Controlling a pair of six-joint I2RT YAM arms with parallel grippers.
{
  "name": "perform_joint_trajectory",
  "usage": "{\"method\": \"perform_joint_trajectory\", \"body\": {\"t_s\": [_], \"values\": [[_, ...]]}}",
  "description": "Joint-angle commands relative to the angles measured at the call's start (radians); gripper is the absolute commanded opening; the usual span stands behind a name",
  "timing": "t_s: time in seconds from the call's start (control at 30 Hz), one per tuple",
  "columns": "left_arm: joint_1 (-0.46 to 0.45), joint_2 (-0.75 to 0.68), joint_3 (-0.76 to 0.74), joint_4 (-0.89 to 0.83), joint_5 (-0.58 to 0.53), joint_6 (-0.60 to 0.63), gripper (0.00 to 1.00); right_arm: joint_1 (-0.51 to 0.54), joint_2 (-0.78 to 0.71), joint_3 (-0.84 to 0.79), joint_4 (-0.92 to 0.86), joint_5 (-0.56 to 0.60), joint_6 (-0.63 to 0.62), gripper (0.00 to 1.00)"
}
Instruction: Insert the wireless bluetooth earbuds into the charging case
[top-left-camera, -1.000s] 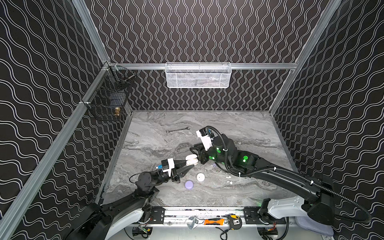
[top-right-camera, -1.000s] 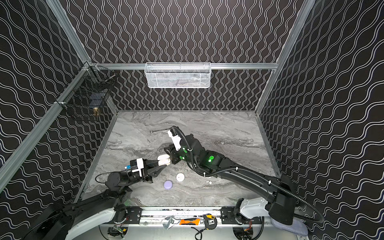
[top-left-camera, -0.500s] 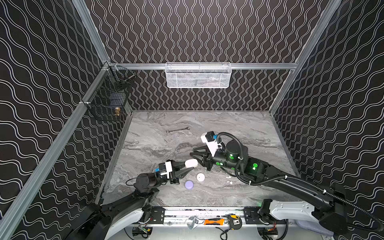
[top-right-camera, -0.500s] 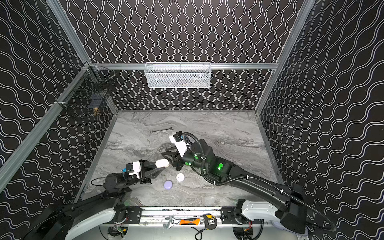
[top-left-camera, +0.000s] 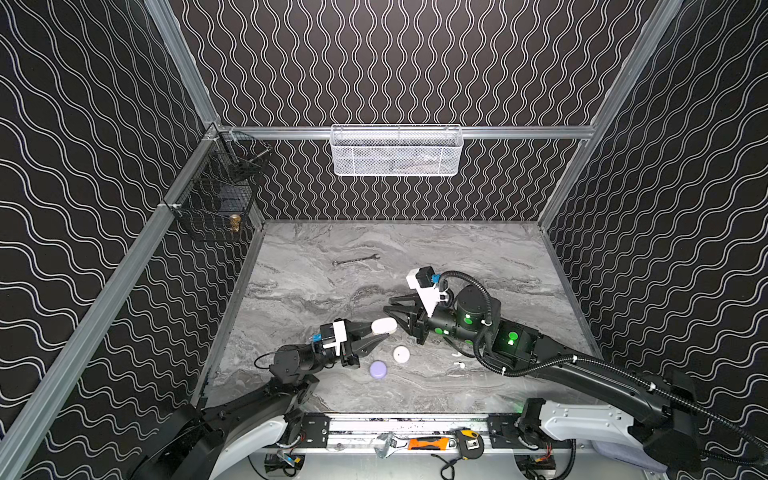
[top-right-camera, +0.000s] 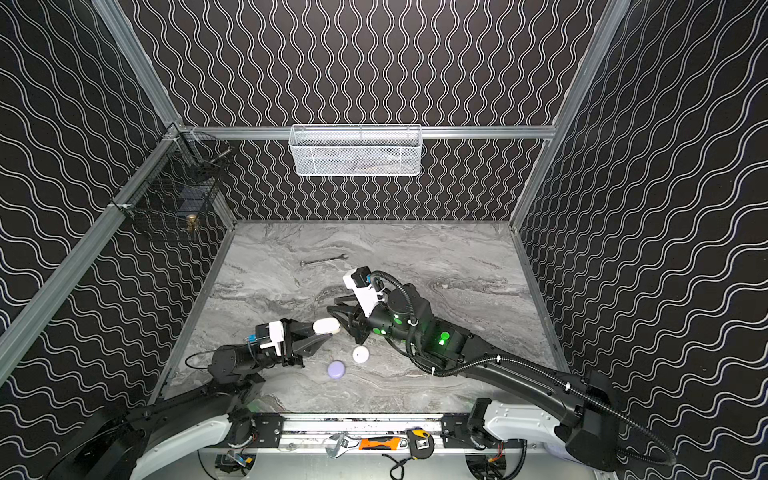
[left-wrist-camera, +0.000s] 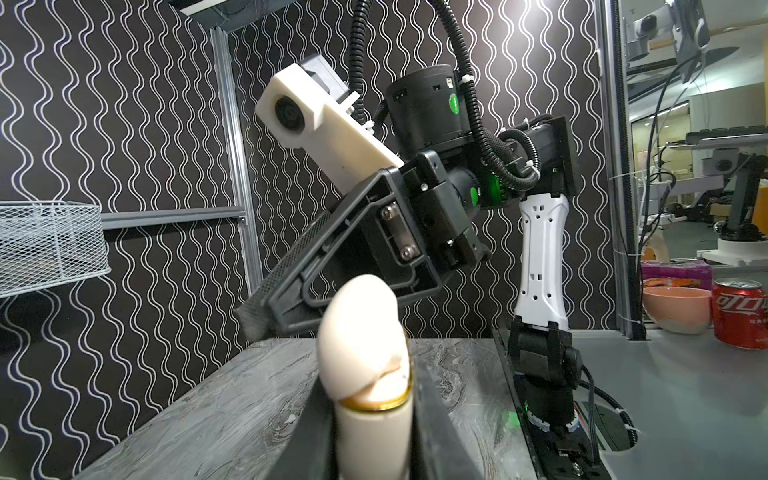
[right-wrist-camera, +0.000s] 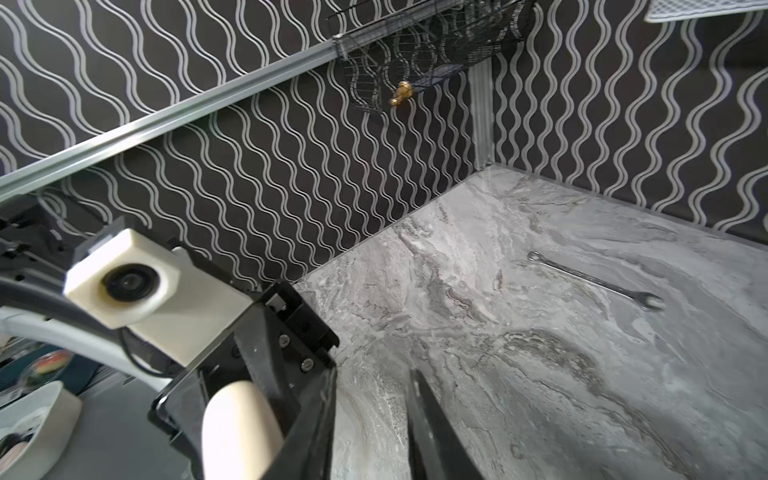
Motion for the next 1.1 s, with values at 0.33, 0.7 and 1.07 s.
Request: {"method": "perform_joint_trajectory", "body": {"t_s": [0.33,0.7,1.07], "values": [[0.001,0.007,0.003,-0.084,-0.067,0.02,0.0,0.021,-0.026,0.156,-0.131,0.193,0.036,0.31],[0.002,-0.039,0.003,-0.24,-0.217,0.038,0.0,0.117,0.031,0.025,-0.165,0.345,0.143,0.28],[0.149,0.145,0.163,-0.604,-0.437,-0.276,0.0,0.115,-0.093,-0.045,-0.338,0.563,0.245,0.42]]}}
